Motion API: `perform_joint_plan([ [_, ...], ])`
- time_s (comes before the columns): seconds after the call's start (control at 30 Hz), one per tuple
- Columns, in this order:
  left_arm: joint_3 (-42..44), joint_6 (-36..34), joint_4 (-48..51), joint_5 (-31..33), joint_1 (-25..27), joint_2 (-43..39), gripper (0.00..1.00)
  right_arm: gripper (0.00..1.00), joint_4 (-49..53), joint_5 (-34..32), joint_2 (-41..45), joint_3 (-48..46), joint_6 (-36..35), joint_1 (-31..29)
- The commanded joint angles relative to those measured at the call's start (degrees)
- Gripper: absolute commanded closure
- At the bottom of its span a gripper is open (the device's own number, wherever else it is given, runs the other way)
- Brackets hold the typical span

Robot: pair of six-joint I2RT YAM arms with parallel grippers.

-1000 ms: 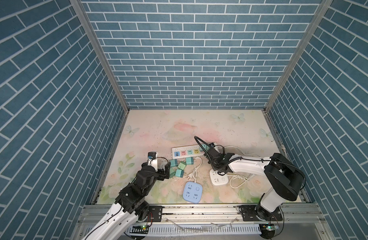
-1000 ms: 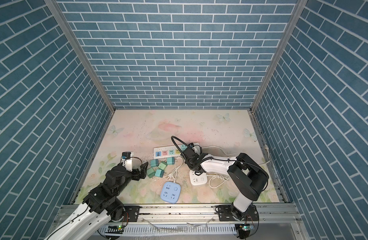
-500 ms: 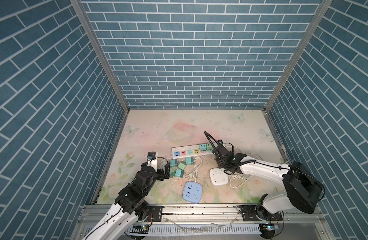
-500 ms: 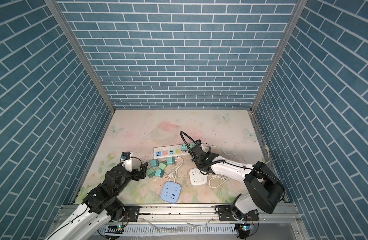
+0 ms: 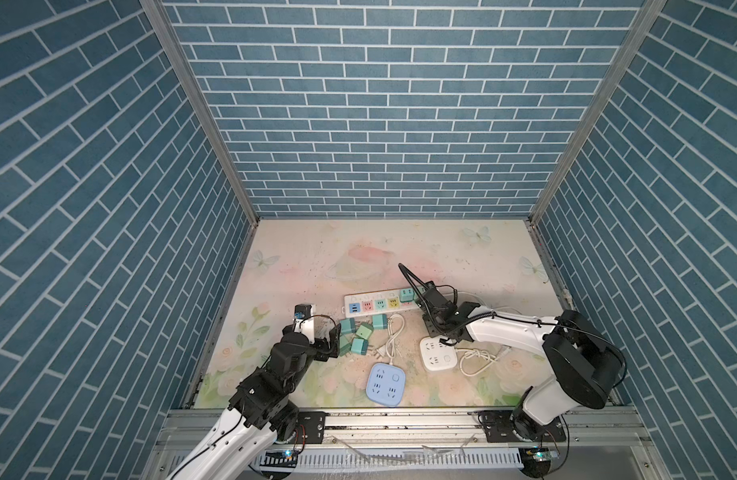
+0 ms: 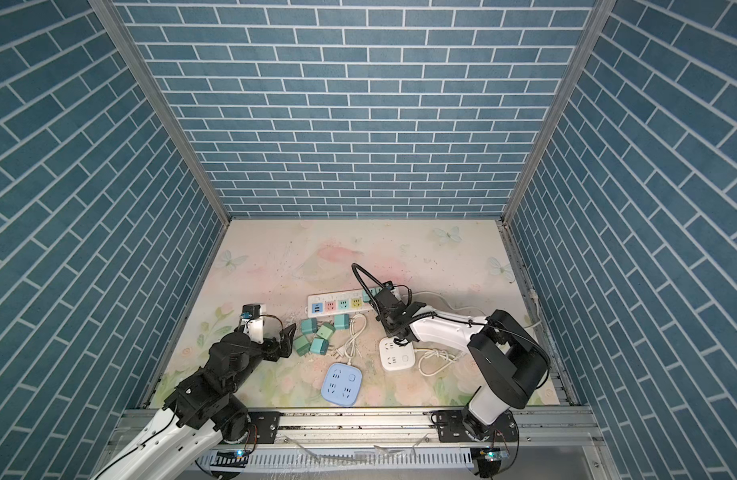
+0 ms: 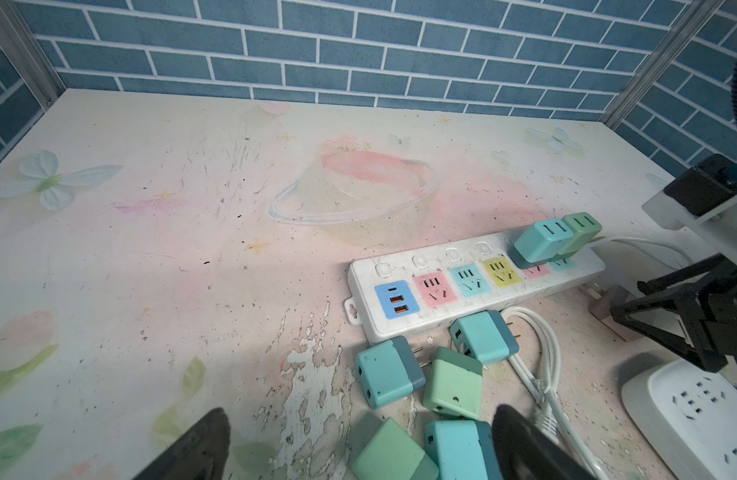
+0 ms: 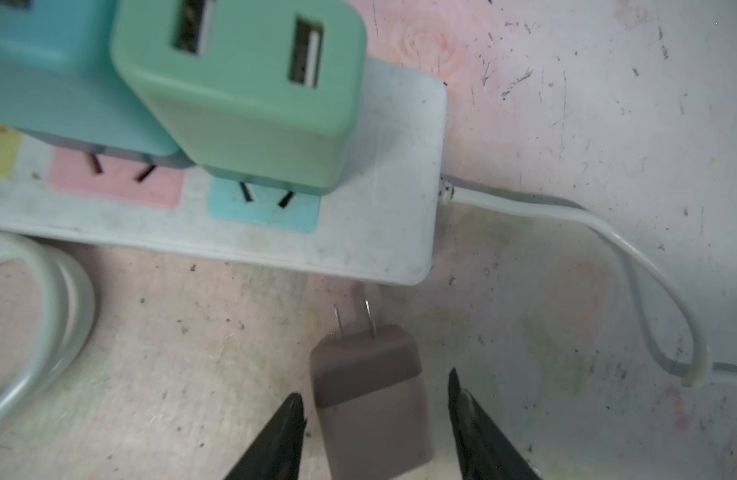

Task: Insert the plug
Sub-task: 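Lower the right gripper toward the pink adapter beside the strip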

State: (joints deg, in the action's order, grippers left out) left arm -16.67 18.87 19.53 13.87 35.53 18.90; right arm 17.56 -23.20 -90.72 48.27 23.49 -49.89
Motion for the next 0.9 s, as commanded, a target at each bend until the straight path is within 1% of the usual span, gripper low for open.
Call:
perform_joint_plan([
  [0.0,0.18,0.45,0.82,-0.06,-0.11,-0.44,0.01,0.35,1.26,-0.44,1.82,-0.8,1.32,-0.73],
  [0.07,0.19,0.42,0.91,-0.15,-0.11,-0.66,0.01,0.33,0.66,-0.49,2.72,-2.51,2.18,-0.77],
  [0.33,0.4,0.38,1.12,-0.2,-0.11,-1.39,0.0,0.33,-0.59,-3.24,4.23,-7.63,5.76,-0.53],
  [0.53,0.36,0.49,1.22,-0.3,-0.1,-1.57,0.0,0.33,-1.62,-5.37,4.92,-9.81,8.57,2.1],
  [0.73,0.4,0.46,1.3,-0.33,-0.11,-1.65,0.0,0.33,-3.2,-5.65,6.07,-10.08,8.53,5.08],
  [0.87,0.36,0.49,1.35,-0.32,-0.14,-1.78,0.0,0.33,-5.75,-3.97,5.59,-9.45,6.89,6.23],
])
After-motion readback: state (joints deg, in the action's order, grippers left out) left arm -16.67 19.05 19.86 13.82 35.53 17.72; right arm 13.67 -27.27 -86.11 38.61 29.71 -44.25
